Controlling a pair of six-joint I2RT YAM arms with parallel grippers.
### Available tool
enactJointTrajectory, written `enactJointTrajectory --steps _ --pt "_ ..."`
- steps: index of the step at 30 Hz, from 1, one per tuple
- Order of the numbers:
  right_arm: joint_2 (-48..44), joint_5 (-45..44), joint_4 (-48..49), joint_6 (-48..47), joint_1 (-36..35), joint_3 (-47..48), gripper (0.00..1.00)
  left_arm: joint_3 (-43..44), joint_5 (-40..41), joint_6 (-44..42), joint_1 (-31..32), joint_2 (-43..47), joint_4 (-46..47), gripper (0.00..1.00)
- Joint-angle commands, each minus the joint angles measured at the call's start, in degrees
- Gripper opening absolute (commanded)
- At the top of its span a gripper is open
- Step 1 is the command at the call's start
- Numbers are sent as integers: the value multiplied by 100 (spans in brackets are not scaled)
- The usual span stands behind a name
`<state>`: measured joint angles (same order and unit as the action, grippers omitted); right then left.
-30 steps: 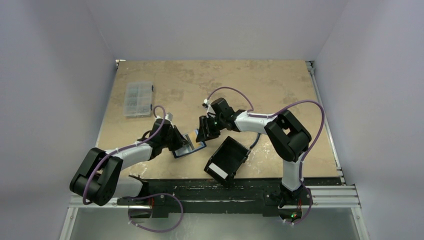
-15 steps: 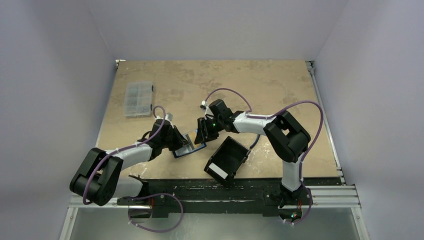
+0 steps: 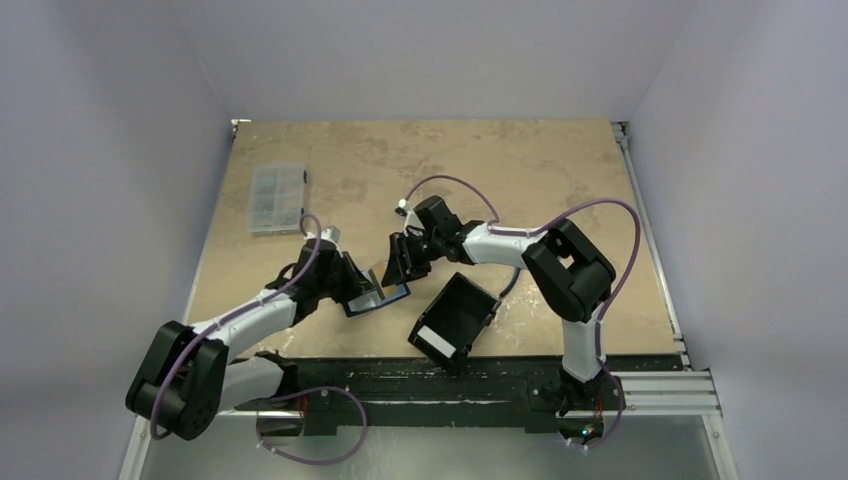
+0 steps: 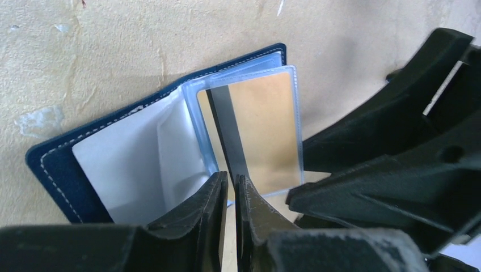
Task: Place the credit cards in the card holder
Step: Insert the credit card into the card holder.
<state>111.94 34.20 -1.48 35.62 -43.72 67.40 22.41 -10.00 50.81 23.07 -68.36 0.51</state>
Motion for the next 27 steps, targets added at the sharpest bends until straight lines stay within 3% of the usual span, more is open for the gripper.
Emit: enactJointTrajectory --steps 1,8,16,21,27 --pt "52 255 285 93 -64 298 44 308 1 -18 31 506 -441 16" --pt "219 292 157 77 -319 634 45 878 338 -155 22 1581 -1704 18" --pt "571 99 190 235 -816 1060 49 2344 2196 -587 22 2692 -4086 27" --pt "832 182 262 298 -980 1244 50 2849 2438 -744 22 2795 -4387 28" --pt "523 146 157 140 -945 1107 52 2600 2002 -644 22 2691 -4065 28"
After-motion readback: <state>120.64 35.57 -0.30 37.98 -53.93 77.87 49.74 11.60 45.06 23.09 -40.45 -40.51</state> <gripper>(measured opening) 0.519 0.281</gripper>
